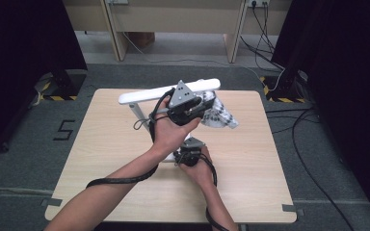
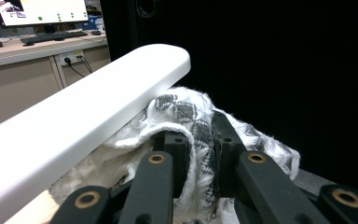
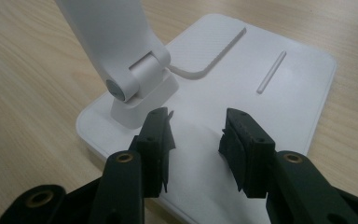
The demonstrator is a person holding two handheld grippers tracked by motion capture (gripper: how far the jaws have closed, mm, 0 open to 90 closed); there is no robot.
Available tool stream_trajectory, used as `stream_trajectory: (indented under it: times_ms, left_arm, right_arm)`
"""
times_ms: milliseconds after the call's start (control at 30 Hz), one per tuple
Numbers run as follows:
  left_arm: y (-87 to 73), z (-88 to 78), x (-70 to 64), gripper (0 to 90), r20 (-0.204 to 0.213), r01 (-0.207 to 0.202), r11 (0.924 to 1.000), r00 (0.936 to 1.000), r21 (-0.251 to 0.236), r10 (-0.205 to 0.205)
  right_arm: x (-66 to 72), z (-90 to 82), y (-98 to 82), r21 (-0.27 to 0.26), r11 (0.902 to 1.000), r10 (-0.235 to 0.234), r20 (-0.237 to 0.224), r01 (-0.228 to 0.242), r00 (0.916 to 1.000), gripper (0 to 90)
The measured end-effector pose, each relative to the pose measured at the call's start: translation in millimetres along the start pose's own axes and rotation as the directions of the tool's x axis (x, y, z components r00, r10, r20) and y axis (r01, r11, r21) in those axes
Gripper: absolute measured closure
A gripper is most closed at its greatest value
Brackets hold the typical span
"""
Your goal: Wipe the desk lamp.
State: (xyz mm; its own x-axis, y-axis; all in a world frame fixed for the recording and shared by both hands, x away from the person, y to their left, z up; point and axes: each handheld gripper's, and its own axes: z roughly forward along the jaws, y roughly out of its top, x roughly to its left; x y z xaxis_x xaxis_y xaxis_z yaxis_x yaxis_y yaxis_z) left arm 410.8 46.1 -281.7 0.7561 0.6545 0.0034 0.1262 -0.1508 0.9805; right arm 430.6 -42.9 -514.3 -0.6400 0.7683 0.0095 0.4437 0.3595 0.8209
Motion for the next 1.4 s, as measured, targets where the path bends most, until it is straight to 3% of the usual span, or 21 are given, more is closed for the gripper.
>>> stream_trajectory:
  times_ms: [1400]
  left_arm:
    - [-25.6, -62.6, 37.5, 79.7, -0.057, 0.002, 0.9999, 0.9984, -0.010, -0.002]
  right_arm:
    - [-0.4, 0.5, -0.1, -0.008, 0.9999, -0.008, 0.002, 0.008, 1.0000, 60.9]
